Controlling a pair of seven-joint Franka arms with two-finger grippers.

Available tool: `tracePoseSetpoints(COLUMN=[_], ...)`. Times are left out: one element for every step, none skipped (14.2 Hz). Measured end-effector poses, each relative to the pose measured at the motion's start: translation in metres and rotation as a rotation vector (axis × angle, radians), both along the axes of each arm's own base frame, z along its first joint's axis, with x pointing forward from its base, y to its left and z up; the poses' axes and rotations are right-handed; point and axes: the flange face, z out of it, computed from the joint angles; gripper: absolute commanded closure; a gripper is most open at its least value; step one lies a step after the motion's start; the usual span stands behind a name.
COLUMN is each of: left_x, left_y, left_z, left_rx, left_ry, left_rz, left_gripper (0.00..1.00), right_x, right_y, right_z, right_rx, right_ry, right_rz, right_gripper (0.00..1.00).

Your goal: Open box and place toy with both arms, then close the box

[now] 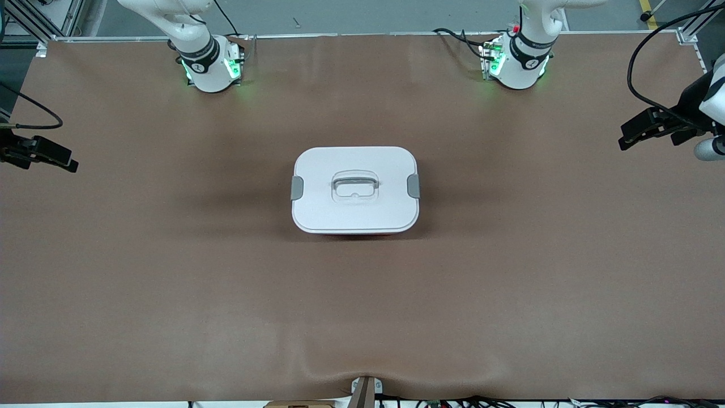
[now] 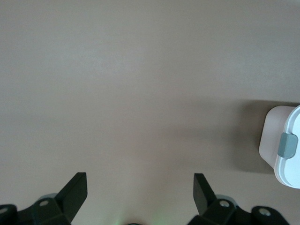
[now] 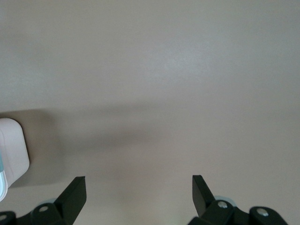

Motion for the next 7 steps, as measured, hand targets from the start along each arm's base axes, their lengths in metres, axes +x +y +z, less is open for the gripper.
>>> tracePoseSetpoints(left_x=[0.0001, 0.0002, 0.0002, 0.0002, 0.0002, 0.0002, 0.0002], left_y=[0.0, 0.0, -0.0001, 0.0, -0.0001, 0.0, 0.0], left_z=[-0.0002, -0.0002, 0.0001, 0.0008, 0.0016, 0.0023, 0.0028], left_rx=[0.0, 0.0, 0.0, 0.0, 0.0, 0.0, -0.001], left_ry=[0.0, 0.0, 0.0, -0.002, -0.004, -0.005, -0.006], left_rz=[0.0, 0.0, 0.0, 0.0, 0.0, -0.003, -0.007], left_gripper=[0.0, 0.0, 0.0, 0.0, 0.0, 0.0, 0.0], right_x=[0.0001, 0.0003, 0.001, 0.0017, 0.0021, 0.0022, 0.0022], right_y=[0.0, -0.0001, -0.0003, -0.0004, -0.0005, -0.0005, -0.0005], right_z=[-0.0001, 0.0, 0.0005, 0.001, 0.0012, 0.001, 0.0006], right_rx=[0.0, 0.0, -0.001, -0.002, -0.002, -0.002, -0.002], right_ry=[0.0, -0.002, -0.008, -0.014, -0.017, -0.017, -0.016], right_rz=[0.0, 0.0, -0.001, -0.001, -0.001, -0.001, -0.001], right_gripper=[0.0, 0.0, 0.0, 0.0, 0.0, 0.0, 0.0])
